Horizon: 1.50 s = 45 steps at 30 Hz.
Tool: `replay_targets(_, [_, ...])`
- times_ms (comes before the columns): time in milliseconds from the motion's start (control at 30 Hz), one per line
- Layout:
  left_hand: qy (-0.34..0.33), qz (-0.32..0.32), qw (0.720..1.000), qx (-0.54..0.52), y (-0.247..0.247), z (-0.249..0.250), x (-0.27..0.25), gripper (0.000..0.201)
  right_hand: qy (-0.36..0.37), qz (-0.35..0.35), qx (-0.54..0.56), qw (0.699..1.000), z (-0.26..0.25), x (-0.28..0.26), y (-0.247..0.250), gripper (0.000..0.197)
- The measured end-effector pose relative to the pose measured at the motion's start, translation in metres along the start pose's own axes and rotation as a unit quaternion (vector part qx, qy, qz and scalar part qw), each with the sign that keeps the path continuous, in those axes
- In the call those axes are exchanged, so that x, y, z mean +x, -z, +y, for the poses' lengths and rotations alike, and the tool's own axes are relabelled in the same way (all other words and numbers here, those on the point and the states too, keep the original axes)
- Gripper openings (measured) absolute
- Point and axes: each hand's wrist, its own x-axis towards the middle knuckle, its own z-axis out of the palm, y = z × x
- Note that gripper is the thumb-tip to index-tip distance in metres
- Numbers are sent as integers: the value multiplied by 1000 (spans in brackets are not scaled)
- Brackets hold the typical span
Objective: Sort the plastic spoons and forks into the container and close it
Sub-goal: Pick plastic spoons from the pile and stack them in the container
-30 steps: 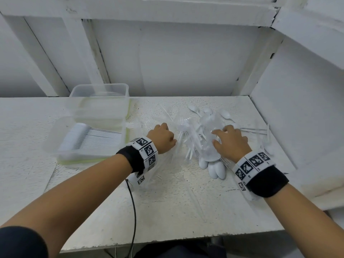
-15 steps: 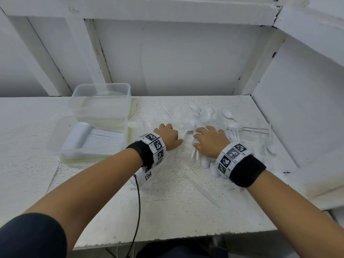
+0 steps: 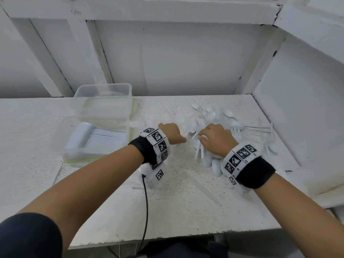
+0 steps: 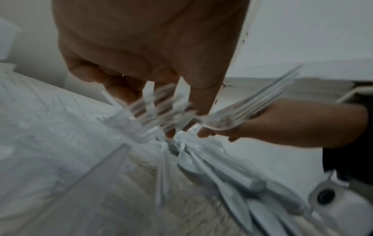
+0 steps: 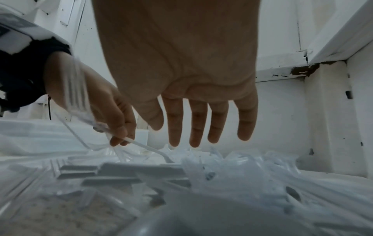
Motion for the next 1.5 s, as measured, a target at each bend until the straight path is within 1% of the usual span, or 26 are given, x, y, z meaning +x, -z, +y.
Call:
replay_targets(67, [11,-14,997,-78,10,-5,0,35,6,6,37,999,-5,4,2,33])
replay_targets(100, [14,-22,994,-106,15,-8,-1,34,10,0,69,998,-8,6,3,31])
replay_targets(167, [20,-47,988,-142,24,-13,-6,23,19,-17,128,991,-15,8,5,29])
replay_targets(200, [24,-58,985,-161,27,-15,-10,19,24,-27,140,990,-19,9,7,29])
replay_targets(267, [31,-62,979,-194,29,-18,-17,21,31,-60,133,989,-27,11,8,30])
replay_targets(367, [44,-55,969,-237,28,-23,-24,12,39,-124,91,987,-37,16,3,34])
replay_targets(433, [53,-52,965,-250,25,-28,-26,21,45,-151,67,985,-42,19,-2,37])
replay_targets(467, [58,-50,967,-242,23,-30,-27,20,47,-162,53,984,-46,19,-4,37])
replay_targets(567, [57,-33,978,-196,14,-36,-31,15,30,-168,24,985,-54,22,-12,35])
replay_targets(633, [60,-27,976,-208,7,-40,-31,17,5,-154,39,987,-58,22,-12,34])
replay_targets(733, [69,-16,952,-299,3,-47,-30,22,-15,-128,79,989,-58,19,-6,26])
replay_targets(800, [68,-14,932,-356,3,-51,-30,23,-47,-116,148,981,-55,16,-2,33])
replay_targets(833, [68,-12,923,-379,3,-53,-30,21,-68,-116,187,973,-53,14,0,39])
replay_targets(900, [72,-16,903,-424,4,-53,-33,8,-116,-121,265,949,-48,10,5,46])
replay_targets(933, [75,-18,893,-443,4,-53,-35,11,-138,-125,304,934,-47,8,9,47])
replay_targets(967, [80,-22,884,-459,3,-54,-34,21,-154,-129,337,920,-45,4,12,47])
replay_targets(1000, [88,-28,877,-471,3,-53,-33,28,-165,-135,357,909,-43,1,16,44])
replay_targets(1033, [94,-30,873,-478,3,-53,-33,29,-172,-138,367,904,-41,-3,19,38])
replay_targets(1100, [114,-31,870,-479,4,-48,-34,21,-185,-145,374,897,-37,-9,24,26])
replay_targets(1167, [132,-32,873,-468,4,-43,-33,13,-203,-138,393,886,-34,-14,27,20])
replay_targets(1233, [138,-31,883,-448,3,-36,-31,12,-226,-114,433,865,-32,-18,30,16])
replay_targets(1300, [124,-35,897,-423,2,-28,-28,11,-240,-103,465,846,-31,-23,31,12])
replay_targets(1333, [111,-40,903,-412,1,-24,-28,12,-242,-101,476,839,-31,-26,31,13])
replay_targets(1433, [76,-50,922,-376,-4,-14,-26,20,-248,-87,503,823,-29,-31,28,23])
replay_targets(1500, [70,-59,932,-352,-6,-8,-26,16,-249,-81,517,815,-29,-33,25,24])
